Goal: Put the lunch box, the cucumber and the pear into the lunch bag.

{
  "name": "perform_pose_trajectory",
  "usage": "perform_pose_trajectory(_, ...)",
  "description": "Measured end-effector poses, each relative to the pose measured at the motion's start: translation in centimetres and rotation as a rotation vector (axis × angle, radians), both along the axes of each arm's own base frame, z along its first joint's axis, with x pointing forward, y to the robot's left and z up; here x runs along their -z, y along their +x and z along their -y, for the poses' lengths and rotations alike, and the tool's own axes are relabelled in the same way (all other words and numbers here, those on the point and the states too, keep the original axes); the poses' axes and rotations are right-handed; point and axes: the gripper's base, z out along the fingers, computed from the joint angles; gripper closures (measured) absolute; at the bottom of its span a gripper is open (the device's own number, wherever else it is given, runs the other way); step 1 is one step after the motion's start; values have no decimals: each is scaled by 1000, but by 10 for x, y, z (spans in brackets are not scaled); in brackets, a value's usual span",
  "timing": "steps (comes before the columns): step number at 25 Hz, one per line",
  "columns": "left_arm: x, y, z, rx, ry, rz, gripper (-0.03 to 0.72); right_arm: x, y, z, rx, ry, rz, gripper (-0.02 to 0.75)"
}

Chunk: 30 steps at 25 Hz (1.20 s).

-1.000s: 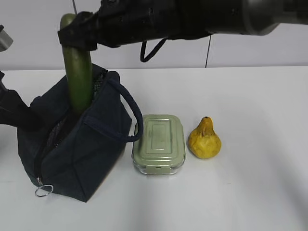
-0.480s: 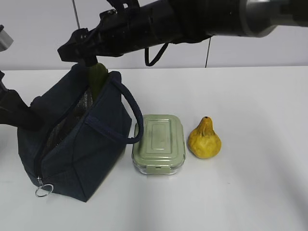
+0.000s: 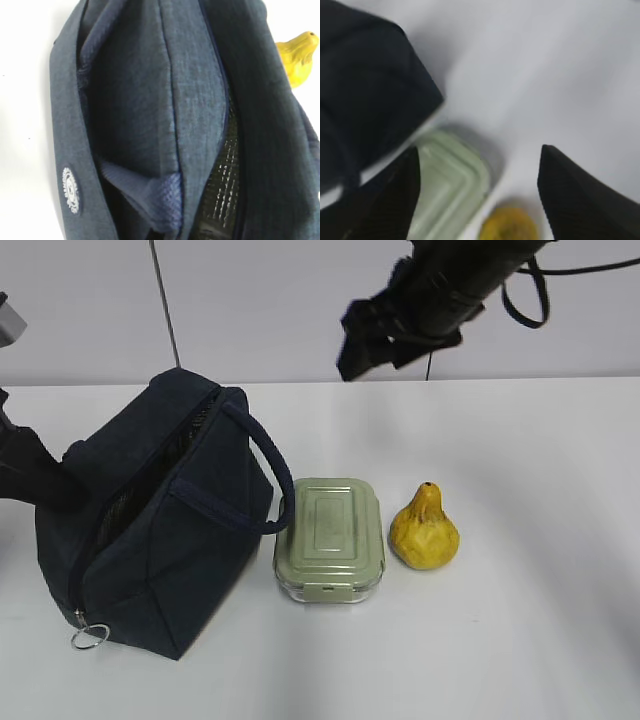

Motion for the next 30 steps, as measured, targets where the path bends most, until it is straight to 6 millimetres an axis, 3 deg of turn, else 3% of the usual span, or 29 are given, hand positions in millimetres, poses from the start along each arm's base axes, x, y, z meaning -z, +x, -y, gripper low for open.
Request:
perform_pose_trajectory(3,0,0,0,0,0,0,687,19,-2,13,42,-138,-140,202)
perform_pose_trajectory(9,0,0,0,0,1,0,687,53,-2,20,77,-253,-314,215)
perform_pose_trajectory(20,0,0,0,2,5,0,687,102,4,18,67,-313,-475,228)
perform_pose_trajectory(22,0,0,0,2,5,0,687,108,4,17,60,-315,-491,291)
perform_pose_trajectory(26,0,0,0,2,5,0,687,108,4,17,41,-314,-499,544)
perform_pose_trajectory(30,0,0,0,3,5,-1,687,98,3,17,42,-312,-467,564)
